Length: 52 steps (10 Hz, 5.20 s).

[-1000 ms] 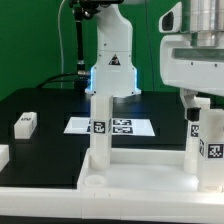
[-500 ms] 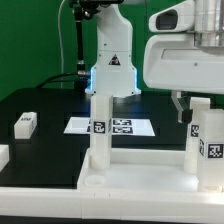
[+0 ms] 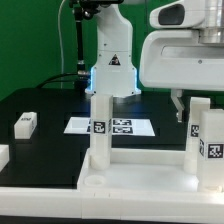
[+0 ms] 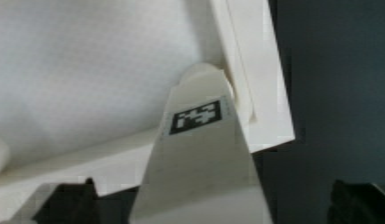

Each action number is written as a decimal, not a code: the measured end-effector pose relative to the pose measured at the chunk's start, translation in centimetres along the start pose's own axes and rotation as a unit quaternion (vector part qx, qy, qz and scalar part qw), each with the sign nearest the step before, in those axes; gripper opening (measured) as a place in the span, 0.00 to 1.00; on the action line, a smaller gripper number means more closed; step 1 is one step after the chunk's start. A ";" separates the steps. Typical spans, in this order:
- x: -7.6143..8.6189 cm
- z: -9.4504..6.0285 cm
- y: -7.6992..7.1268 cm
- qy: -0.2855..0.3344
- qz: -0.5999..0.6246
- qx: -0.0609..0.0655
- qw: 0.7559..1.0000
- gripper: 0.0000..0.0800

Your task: Assemble desk

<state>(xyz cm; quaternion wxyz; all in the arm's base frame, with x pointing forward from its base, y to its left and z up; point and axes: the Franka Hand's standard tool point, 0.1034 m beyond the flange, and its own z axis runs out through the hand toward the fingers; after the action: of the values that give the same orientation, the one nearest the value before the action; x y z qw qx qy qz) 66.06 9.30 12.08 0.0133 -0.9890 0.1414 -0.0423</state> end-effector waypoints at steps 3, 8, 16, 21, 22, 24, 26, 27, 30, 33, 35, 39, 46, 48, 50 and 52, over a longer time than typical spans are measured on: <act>0.2 -0.4 -0.2 0.007 -0.089 0.001 0.996 0.81; 0.2 -0.4 -0.1 0.007 -0.080 0.001 0.997 0.36; 0.2 -0.2 0.1 0.003 0.232 0.005 0.973 0.36; -0.1 -0.1 -0.3 0.001 0.496 0.006 0.868 0.36; -0.1 -0.1 -0.3 0.000 0.528 0.006 0.849 0.36; -0.1 -0.1 -0.3 -0.008 0.598 0.011 0.802 0.36; -0.1 -0.1 -0.4 -0.009 0.624 0.011 0.781 0.36; -0.1 -0.1 -0.4 -0.008 0.617 0.011 0.787 0.36; -0.3 0.0 -0.7 -0.008 0.546 0.011 0.838 0.72; -0.5 0.0 -1.1 -0.008 0.448 0.013 0.894 0.81; -0.5 0.1 -1.1 -0.006 0.362 0.013 0.932 0.81; -0.6 0.4 -1.3 -0.002 0.217 0.010 0.976 0.81; -0.5 0.4 -1.5 0.014 -0.019 0.001 1.000 0.81; -0.4 0.4 -1.3 0.015 -0.095 -0.005 0.995 0.81; -0.3 0.4 -1.1 0.015 -0.149 -0.010 0.989 0.75; -0.3 0.4 -1.0 0.015 -0.150 -0.010 0.988 0.53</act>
Offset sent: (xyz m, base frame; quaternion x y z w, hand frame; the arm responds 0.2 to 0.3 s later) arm -0.0037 0.0123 0.0061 0.0313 0.0033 -0.1653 0.9857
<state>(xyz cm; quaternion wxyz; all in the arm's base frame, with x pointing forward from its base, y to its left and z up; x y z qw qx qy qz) 66.13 10.36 11.67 -0.0053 -0.9983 -0.0081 -0.0573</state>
